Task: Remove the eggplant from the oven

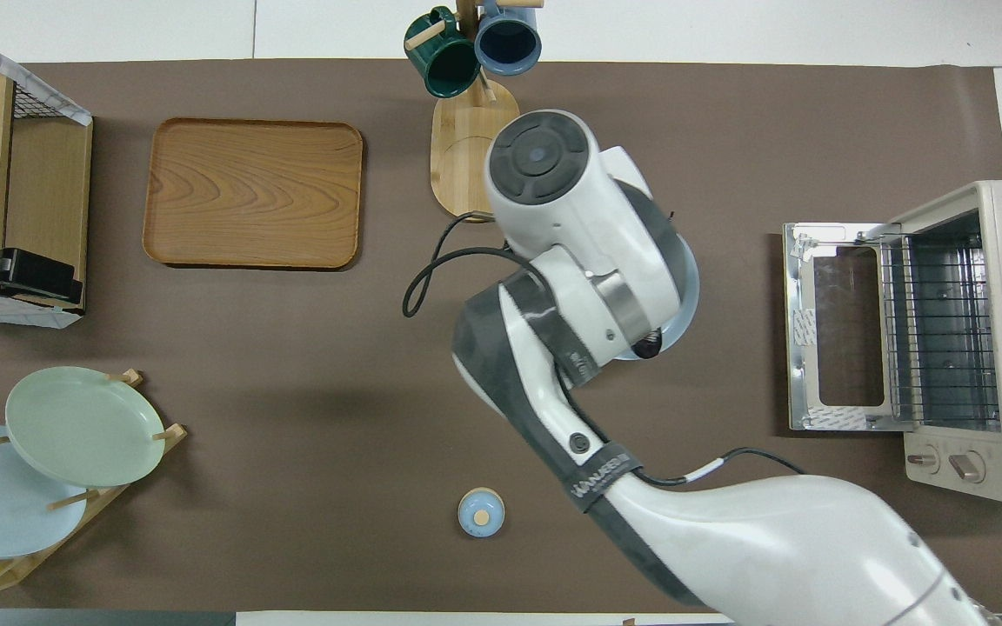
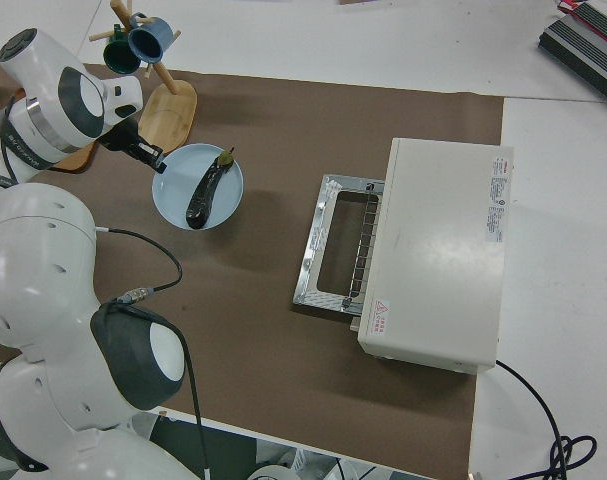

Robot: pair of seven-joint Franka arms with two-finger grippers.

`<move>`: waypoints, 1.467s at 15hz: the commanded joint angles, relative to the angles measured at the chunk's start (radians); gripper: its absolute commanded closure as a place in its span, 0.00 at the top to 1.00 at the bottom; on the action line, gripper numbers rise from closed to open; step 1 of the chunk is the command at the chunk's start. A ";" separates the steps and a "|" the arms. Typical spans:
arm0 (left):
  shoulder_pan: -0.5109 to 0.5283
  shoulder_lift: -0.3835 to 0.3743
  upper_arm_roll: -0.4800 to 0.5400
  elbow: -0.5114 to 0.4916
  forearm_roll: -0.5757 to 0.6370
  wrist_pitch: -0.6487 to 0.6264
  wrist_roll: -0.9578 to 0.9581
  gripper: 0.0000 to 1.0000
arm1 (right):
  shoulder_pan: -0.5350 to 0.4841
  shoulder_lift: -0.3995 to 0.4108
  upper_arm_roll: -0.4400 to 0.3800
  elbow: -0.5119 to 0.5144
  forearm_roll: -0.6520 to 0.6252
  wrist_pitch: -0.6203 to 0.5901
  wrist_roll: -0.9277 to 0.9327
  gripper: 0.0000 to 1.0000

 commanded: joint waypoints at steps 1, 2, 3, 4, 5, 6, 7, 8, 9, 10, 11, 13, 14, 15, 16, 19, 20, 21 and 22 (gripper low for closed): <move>-0.006 -0.013 0.005 -0.007 0.022 0.007 0.007 1.00 | 0.013 0.048 0.043 0.052 0.012 0.069 0.090 0.00; -0.006 -0.013 0.004 -0.007 0.022 0.009 0.007 1.00 | 0.013 0.046 0.052 0.045 0.017 0.106 0.093 0.00; -0.006 -0.013 0.005 -0.007 0.022 0.009 0.007 1.00 | 0.014 0.046 0.063 0.035 0.038 0.146 0.093 0.00; -0.006 -0.013 0.004 -0.007 0.022 0.009 0.007 1.00 | 0.016 0.046 0.066 0.000 0.050 0.192 0.093 0.00; -0.006 -0.013 0.005 -0.007 0.022 0.009 0.007 1.00 | 0.016 0.037 0.071 -0.053 0.064 0.277 0.093 0.00; -0.006 -0.013 0.005 -0.007 0.022 0.007 0.007 1.00 | 0.025 0.036 0.081 -0.092 0.084 0.327 0.098 0.00; -0.006 -0.013 0.004 -0.007 0.022 0.007 0.007 1.00 | 0.040 0.036 0.082 -0.104 0.089 0.341 0.099 0.00; -0.006 -0.013 0.004 -0.007 0.022 0.006 0.007 1.00 | 0.042 0.034 0.082 -0.109 0.089 0.341 0.099 0.00; -0.010 -0.013 0.004 -0.007 0.022 0.007 0.007 1.00 | 0.040 0.033 0.082 -0.118 0.089 0.339 0.098 0.00; -0.010 -0.013 0.004 -0.007 0.022 0.007 0.007 1.00 | 0.036 0.033 0.082 -0.115 0.081 0.336 0.096 0.10; -0.010 -0.013 0.004 -0.007 0.022 0.007 0.007 1.00 | 0.036 0.031 0.079 -0.101 0.069 0.332 0.092 0.13; -0.011 -0.013 0.004 -0.007 0.022 0.006 0.005 1.00 | 0.031 0.034 0.077 -0.042 0.038 0.292 0.087 0.27; -0.013 -0.013 0.004 -0.007 0.022 0.007 0.005 1.00 | 0.019 0.025 0.072 -0.031 0.003 0.254 0.070 0.39; -0.013 -0.013 0.004 -0.007 0.022 0.007 0.005 1.00 | -0.016 -0.005 0.072 -0.021 -0.029 0.203 0.022 0.38; -0.011 -0.013 0.004 -0.007 0.022 0.006 0.007 1.00 | -0.062 -0.044 0.072 -0.023 -0.031 0.144 -0.056 0.35; -0.011 -0.013 0.004 -0.007 0.022 0.006 0.005 1.00 | -0.231 -0.156 0.071 -0.148 -0.032 0.010 -0.248 0.17; -0.017 -0.013 0.004 -0.007 0.022 0.004 0.005 1.00 | -0.280 -0.182 0.072 -0.214 -0.037 0.019 -0.284 0.09; -0.020 -0.013 0.002 -0.007 0.022 0.006 0.004 1.00 | -0.314 -0.197 0.072 -0.271 -0.039 0.057 -0.319 0.04; -0.020 -0.013 0.001 -0.007 0.022 0.009 0.004 1.00 | -0.344 -0.226 0.071 -0.350 -0.042 0.103 -0.354 0.02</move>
